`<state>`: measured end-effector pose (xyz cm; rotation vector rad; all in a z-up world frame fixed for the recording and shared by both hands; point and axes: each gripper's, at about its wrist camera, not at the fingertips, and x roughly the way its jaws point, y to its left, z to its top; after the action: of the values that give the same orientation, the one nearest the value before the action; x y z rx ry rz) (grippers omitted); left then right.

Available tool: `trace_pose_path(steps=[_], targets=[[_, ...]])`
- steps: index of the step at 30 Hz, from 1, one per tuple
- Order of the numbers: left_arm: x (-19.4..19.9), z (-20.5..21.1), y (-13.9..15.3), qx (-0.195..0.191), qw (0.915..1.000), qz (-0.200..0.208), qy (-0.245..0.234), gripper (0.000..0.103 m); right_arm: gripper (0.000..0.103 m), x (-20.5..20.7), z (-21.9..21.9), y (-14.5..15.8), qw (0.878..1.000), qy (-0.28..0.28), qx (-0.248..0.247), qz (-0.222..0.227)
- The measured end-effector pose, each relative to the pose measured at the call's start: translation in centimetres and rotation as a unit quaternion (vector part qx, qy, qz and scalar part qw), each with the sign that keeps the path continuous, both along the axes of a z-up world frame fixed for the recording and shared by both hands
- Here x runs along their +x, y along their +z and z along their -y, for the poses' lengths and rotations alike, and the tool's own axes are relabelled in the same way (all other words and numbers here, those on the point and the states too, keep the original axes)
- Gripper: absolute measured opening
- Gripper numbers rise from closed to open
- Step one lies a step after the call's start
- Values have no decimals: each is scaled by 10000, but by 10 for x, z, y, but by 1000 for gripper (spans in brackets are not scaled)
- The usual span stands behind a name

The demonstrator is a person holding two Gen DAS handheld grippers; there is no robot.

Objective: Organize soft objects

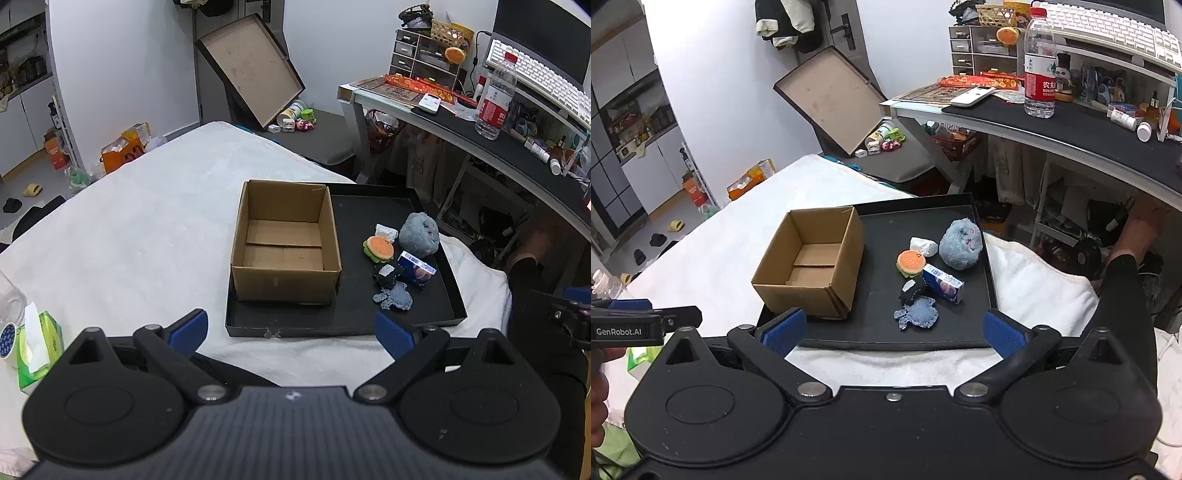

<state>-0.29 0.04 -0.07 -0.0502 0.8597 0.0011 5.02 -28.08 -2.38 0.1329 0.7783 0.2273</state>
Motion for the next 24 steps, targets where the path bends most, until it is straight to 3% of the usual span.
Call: trace_pose_path(steps=[24], targets=[[-1,-4,2,14,10000,-14,42,96,103,-2,0,1,9999,-31,-104,24]])
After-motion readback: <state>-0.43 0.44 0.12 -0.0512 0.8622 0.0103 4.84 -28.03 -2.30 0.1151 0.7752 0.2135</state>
